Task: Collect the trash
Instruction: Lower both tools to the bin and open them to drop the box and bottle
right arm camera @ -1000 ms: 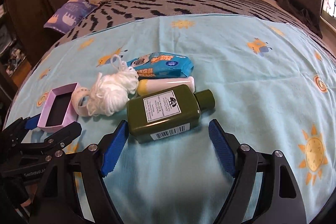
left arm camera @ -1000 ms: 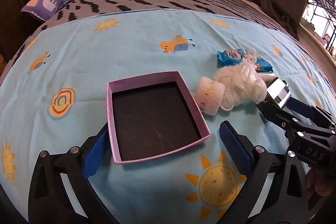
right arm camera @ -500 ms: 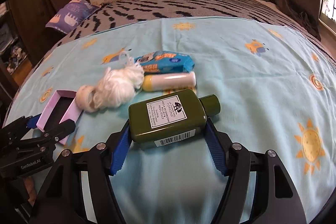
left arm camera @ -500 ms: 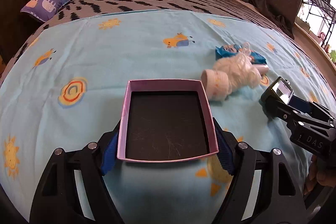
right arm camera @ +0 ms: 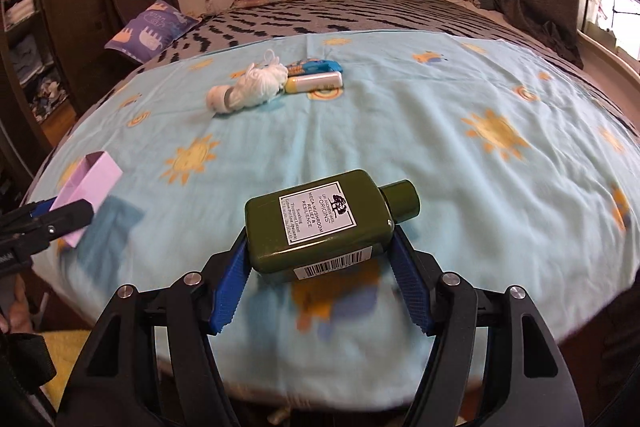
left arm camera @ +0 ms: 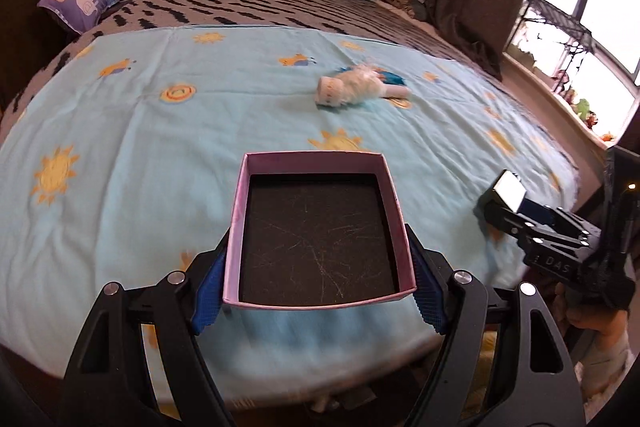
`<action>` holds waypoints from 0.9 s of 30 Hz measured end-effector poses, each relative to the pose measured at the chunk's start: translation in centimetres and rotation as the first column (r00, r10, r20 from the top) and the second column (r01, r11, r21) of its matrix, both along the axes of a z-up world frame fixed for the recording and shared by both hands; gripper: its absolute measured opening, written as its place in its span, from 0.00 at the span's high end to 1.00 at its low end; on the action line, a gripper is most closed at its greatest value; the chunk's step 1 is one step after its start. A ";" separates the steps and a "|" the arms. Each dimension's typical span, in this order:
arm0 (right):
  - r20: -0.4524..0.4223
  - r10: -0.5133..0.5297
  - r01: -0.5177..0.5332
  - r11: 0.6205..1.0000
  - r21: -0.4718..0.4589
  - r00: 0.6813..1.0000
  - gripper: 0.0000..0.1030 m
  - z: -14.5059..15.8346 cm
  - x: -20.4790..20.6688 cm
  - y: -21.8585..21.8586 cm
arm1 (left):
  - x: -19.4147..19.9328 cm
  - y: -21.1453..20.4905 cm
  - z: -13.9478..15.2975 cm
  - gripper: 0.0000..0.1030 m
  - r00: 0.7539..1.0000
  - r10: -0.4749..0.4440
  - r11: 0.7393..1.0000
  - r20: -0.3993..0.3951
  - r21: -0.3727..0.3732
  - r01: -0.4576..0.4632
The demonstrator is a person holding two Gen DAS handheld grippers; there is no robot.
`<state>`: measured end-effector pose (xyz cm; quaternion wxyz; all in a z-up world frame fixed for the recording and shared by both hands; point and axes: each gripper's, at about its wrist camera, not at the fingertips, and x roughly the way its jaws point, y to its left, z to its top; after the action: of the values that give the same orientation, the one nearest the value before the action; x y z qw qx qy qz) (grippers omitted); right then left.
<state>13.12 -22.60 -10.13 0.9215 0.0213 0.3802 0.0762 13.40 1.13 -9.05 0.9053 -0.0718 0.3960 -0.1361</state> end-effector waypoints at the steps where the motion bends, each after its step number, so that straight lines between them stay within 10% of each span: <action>1: 0.003 -0.004 0.004 1.000 -0.001 1.000 0.34 0.1 -1.0 -0.2 | -0.9 -0.1 0.1 0.29 1.000 -0.008 1.000 0.006 -0.008 0.008; 27: -0.129 0.039 -0.031 0.998 0.060 0.991 0.34 -6.7 -14.3 2.0 | -14.1 -1.4 -11.0 0.29 0.987 -0.054 0.993 -0.153 0.099 0.070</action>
<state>-1.18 -20.60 -16.82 0.8922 0.0462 0.4377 0.1017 -0.72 -0.28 -20.06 0.8708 -0.0223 0.4714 -0.1378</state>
